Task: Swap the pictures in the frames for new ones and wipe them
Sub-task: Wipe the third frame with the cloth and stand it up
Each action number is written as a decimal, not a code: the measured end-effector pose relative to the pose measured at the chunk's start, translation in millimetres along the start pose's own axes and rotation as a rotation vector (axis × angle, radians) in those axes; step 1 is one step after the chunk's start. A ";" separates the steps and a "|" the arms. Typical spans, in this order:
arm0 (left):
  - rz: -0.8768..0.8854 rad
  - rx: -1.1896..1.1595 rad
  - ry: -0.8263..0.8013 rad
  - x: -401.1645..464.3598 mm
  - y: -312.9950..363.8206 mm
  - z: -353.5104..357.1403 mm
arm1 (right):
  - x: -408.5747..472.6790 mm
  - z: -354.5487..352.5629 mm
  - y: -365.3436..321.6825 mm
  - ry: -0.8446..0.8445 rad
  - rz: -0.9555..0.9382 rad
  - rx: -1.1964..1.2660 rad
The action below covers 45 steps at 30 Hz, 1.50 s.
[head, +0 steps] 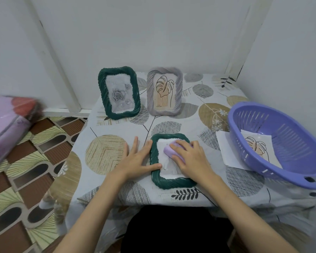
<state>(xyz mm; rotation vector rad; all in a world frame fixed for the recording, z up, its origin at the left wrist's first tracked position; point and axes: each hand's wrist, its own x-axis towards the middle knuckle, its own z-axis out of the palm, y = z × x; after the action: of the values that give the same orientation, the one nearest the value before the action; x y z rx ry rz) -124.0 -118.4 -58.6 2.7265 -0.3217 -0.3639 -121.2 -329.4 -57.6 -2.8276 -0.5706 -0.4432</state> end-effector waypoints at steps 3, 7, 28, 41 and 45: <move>0.005 0.073 0.019 1.4 -3.3 1.6 | 15.2 -1.3 -1.8 -0.092 0.043 0.022; 0.048 0.070 -0.018 1.5 -6.2 0.1 | 22.8 1.4 -4.1 -0.191 -0.103 0.022; 0.026 0.108 -0.029 1.8 -6.0 1.3 | 5.2 2.3 16.6 -0.155 -0.219 0.235; 0.029 0.128 -0.005 1.6 -4.7 2.5 | 2.5 -0.3 6.9 -0.138 -0.278 0.310; 0.029 0.110 -0.014 1.2 -4.2 1.6 | -9.5 -1.8 -1.3 -0.227 -0.302 0.342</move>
<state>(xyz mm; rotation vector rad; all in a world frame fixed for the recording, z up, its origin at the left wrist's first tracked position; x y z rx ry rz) -122.6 -115.5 -61.9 2.8241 -0.3953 -0.3682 -130.5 -332.0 -58.9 -2.4836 -1.0202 -0.0603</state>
